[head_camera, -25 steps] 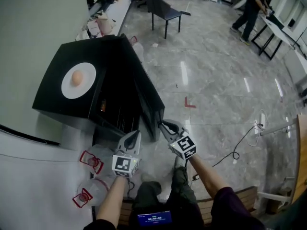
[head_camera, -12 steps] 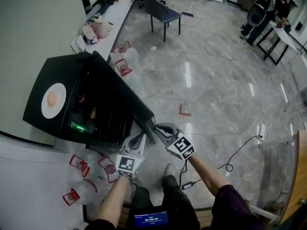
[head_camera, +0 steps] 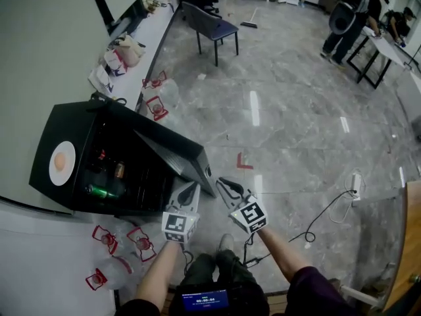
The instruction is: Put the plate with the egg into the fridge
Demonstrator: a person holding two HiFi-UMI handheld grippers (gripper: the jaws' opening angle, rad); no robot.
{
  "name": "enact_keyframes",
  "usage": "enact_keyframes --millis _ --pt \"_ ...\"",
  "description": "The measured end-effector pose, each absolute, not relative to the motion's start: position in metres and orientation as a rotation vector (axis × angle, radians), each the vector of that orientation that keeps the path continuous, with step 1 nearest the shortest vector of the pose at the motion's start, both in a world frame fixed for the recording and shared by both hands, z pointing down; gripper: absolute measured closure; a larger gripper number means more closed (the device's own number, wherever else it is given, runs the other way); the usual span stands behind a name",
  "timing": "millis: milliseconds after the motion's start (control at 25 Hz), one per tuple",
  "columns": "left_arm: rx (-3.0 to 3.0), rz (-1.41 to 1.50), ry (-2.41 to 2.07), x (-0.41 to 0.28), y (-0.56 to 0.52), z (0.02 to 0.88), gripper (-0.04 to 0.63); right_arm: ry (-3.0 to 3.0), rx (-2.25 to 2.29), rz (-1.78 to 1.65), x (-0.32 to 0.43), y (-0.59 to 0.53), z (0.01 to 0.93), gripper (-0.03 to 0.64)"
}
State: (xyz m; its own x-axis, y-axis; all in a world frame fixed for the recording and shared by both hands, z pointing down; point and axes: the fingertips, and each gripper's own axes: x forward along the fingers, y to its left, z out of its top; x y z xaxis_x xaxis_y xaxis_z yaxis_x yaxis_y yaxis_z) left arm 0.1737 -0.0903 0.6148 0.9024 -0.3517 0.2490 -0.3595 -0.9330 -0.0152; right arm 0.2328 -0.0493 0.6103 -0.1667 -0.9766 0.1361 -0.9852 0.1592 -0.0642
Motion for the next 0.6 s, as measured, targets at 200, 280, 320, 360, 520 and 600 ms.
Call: enact_keyframes --millis 200,280,320,360,520,600 --pt "3.030 0.370 -0.526 0.187 -0.086 0.589 0.584 -2.245 2.072 0.115 0.230 -0.020 0.558 0.601" --pt "3.025 0.355 -0.533 0.181 -0.086 0.574 0.584 -2.234 2.100 0.098 0.221 -0.018 0.539 0.607" --pt "3.023 0.346 -0.545 0.176 -0.088 0.567 0.584 -2.235 2.111 0.078 0.216 -0.020 0.530 0.607" --pt "3.021 0.339 -0.558 0.171 -0.091 0.562 0.584 -2.238 2.119 0.055 0.210 -0.024 0.524 0.607" --pt "3.022 0.336 -0.604 0.142 -0.106 0.545 0.584 -2.275 2.088 -0.032 0.178 -0.049 0.504 0.607" --pt "3.025 0.335 -0.633 0.120 -0.117 0.535 0.584 -2.303 2.033 -0.089 0.155 -0.063 0.495 0.607"
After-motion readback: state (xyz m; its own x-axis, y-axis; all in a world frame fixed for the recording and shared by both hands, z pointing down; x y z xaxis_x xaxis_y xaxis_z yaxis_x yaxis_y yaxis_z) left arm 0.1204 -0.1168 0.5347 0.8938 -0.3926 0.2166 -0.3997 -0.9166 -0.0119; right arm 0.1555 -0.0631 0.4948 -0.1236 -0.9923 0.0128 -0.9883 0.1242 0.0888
